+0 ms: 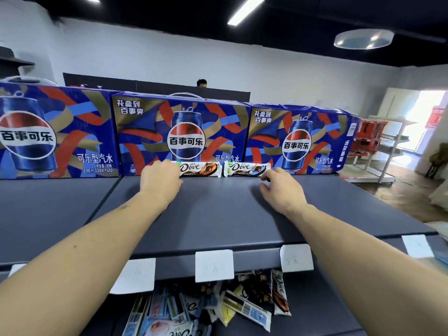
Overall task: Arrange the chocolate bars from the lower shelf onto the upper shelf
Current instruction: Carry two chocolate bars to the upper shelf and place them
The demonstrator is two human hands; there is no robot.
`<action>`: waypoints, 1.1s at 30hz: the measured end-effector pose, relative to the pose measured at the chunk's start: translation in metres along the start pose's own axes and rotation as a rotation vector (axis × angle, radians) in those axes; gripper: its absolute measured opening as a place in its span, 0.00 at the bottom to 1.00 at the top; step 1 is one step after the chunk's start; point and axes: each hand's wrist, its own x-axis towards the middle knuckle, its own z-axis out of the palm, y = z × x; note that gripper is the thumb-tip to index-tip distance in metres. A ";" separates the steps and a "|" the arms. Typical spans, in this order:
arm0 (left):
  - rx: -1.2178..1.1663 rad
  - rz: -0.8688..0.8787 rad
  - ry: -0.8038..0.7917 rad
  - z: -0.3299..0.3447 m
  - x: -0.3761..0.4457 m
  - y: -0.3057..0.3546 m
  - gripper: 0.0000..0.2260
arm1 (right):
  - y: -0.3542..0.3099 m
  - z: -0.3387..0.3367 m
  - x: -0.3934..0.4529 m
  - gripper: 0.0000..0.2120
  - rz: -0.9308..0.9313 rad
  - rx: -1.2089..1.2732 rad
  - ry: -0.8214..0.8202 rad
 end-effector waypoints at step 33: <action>-0.066 0.104 -0.096 -0.095 -0.273 0.099 0.14 | 0.020 -0.033 -0.266 0.15 -0.117 0.223 -0.120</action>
